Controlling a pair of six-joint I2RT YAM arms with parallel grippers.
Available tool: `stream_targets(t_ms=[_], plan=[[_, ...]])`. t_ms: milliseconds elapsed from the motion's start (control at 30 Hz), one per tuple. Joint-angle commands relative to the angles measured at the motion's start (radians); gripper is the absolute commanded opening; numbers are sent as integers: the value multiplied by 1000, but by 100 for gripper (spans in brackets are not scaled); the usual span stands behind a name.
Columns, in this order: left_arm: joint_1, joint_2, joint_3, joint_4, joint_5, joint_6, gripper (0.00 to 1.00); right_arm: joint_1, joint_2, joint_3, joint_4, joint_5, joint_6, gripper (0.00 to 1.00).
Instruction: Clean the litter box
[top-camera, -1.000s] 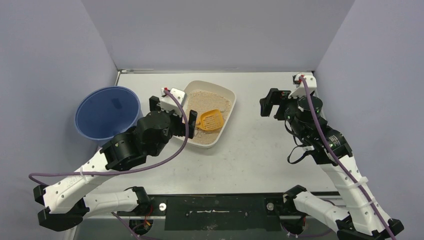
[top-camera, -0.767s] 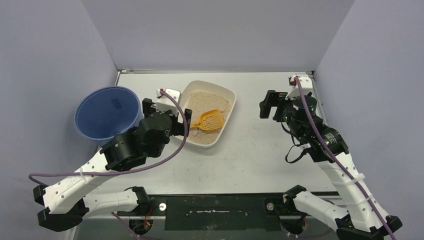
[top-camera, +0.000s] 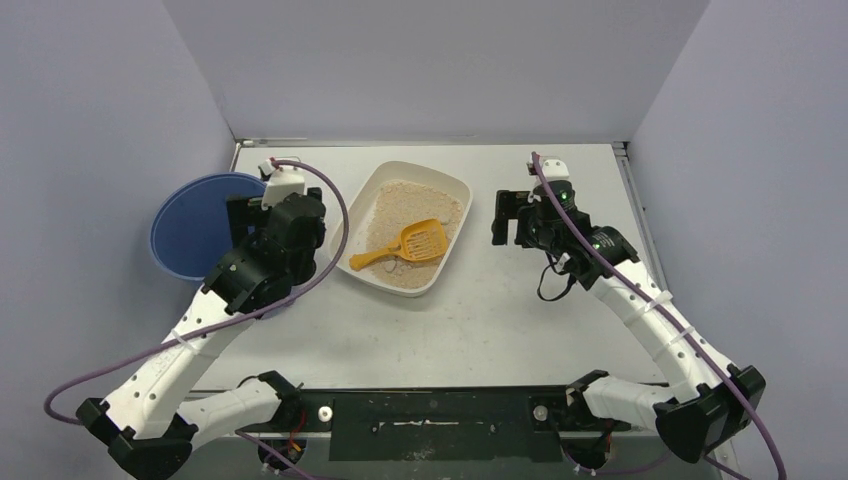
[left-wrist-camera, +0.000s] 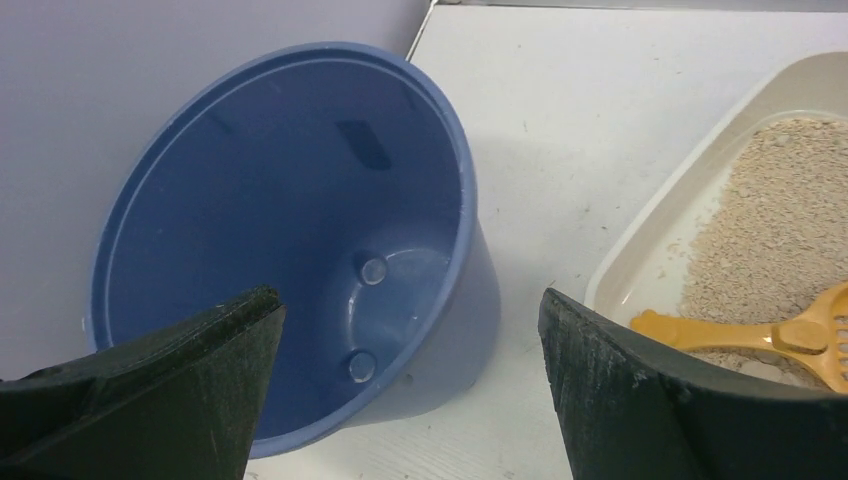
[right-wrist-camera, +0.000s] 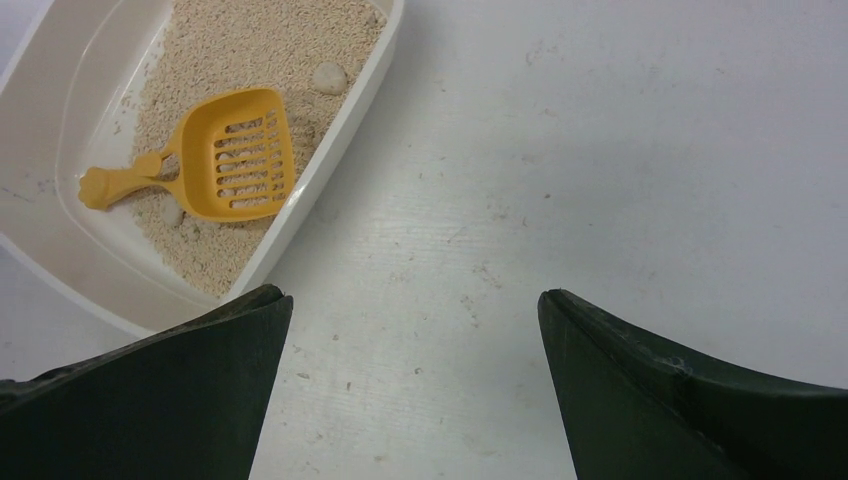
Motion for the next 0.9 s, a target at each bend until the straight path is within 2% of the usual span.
stream_targets(t_ms=[0,167,267,400,633,867], plan=[[117,-8,-22,88,149,28,97,1,40,-7,106,-58,33,100],[206,15,-49,115,238,21,96,32,102,-4,165,-78,65,100],[233,30,-52,124,268,17,93,86,144,7,178,-28,81,99],[287,51,-66,131,367,5,85,123,194,18,183,24,106,99],[343,88,-97,139,447,-36,69,169,256,23,201,107,163,98],[356,101,-114,149,505,-43,54,194,322,6,252,114,235,94]])
